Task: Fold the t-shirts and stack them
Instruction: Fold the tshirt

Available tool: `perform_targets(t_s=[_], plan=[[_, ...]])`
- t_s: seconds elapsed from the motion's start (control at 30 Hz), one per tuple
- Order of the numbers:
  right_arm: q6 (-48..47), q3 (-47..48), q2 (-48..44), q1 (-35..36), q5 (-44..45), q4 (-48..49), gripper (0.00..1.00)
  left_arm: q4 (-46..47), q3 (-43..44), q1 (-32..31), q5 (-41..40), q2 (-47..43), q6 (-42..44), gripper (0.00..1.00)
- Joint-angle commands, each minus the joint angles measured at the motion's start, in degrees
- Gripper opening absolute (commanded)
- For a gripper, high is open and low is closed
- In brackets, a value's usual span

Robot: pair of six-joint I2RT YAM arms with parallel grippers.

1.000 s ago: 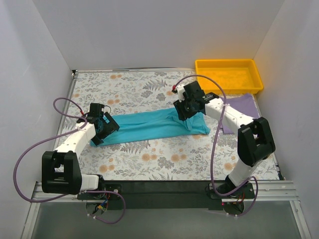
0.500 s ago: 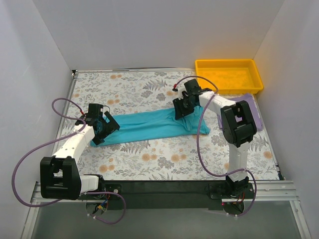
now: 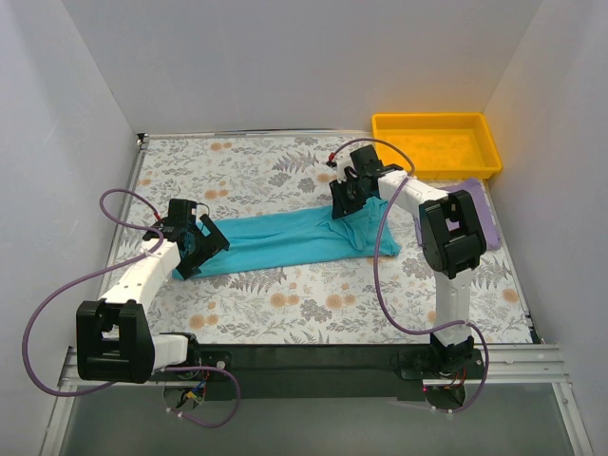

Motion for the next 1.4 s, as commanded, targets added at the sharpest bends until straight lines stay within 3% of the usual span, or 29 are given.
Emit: perform_targets(t_s=[0.0,0.2,0.7,1.03,1.13,1.37], plan=[[-0.2,2.4,0.9,-0.3,-1.0,1.1,0.21,0.0,-0.1,0.3,0.9,-0.9,0.8,0.89],[-0.9,3.2,0.6,-0.4,1.1,0.9,0.01,-0.2,-0.1,0.3,0.9,-1.2,0.8,0.89],[-7.2,-4.8,-12.6,7.2,16.5,0.8,0.01,0.0,0.2,0.3,0.8,-1.2,0.6,0.9],[-7.9,-12.9,-15.1,14.4,14.9,0.8,0.01,0.9,0.1,0.3,1.9,-0.6,0.1,0.9],[-7.3,-13.5,-14.9,15.7,13.3,0.7,0.09,1.1,0.3,0.3,2.2,-0.3,0.0,0.89],[-5.4,-13.9,-20.0,15.0,16.3,-0.2,0.39,2.6,2.9,-3.0,8.1,1.6,-2.2,0.9]])
